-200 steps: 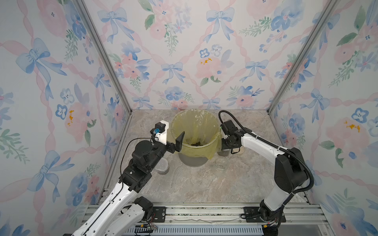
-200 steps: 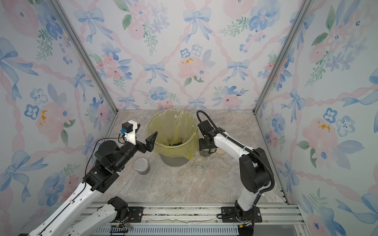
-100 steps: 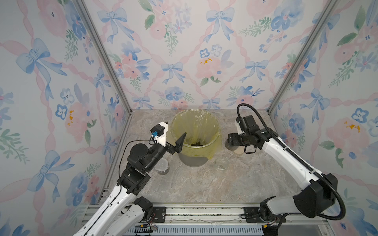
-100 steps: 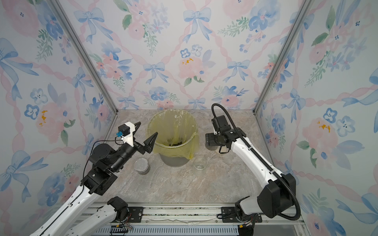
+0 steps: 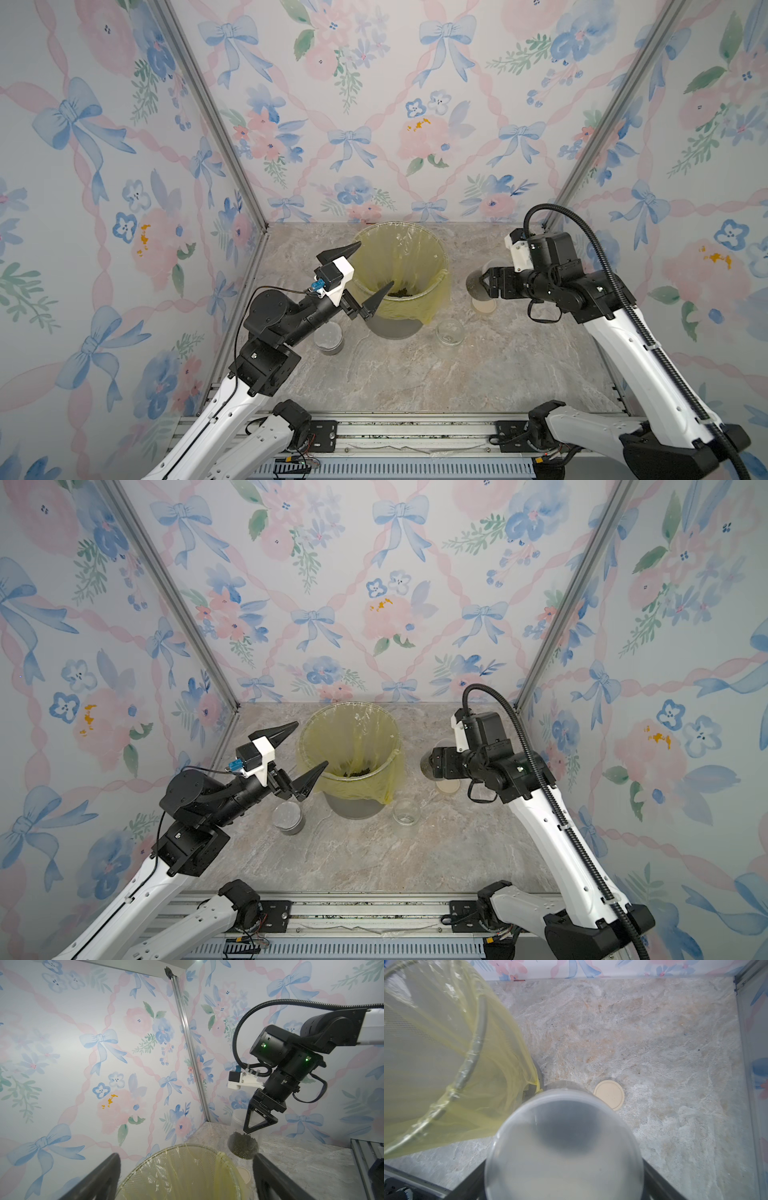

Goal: Empty moldy tea leaves from jars
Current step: Pick up the jar from the center of the board.

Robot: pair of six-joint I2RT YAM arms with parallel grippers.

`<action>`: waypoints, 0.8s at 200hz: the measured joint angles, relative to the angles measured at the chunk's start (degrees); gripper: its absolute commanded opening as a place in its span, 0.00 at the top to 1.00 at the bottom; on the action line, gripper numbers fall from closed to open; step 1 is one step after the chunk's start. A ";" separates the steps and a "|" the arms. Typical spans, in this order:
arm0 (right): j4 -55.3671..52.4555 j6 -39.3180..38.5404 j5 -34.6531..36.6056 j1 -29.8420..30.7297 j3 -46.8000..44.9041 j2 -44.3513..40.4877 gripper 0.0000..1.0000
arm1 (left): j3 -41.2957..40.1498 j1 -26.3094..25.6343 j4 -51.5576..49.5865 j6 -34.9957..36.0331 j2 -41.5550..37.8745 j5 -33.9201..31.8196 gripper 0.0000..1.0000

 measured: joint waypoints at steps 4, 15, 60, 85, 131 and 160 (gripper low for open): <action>-0.52 0.02 -0.46 0.00 0.85 -0.22 0.17 | 0.61 -0.04 -0.04 0.04 0.42 0.42 0.02; -1.75 -0.02 -1.57 0.00 3.06 -0.63 0.18 | 2.01 -0.04 -0.48 0.22 1.31 1.70 0.02; -5.62 -0.02 -6.88 0.00 11.17 0.00 0.18 | 2.97 -0.04 -0.76 2.69 3.54 6.25 0.02; -6.16 0.20 -11.02 0.00 15.89 2.84 0.18 | -0.42 -0.04 2.62 3.76 4.22 7.61 0.02; -5.46 1.75 -18.51 0.00 23.26 10.23 0.19 | -2.45 -0.04 7.67 5.66 9.92 11.41 0.02; -3.28 3.48 -22.75 0.24 26.75 14.78 0.20 | -2.47 -0.04 11.69 5.88 12.83 13.57 0.02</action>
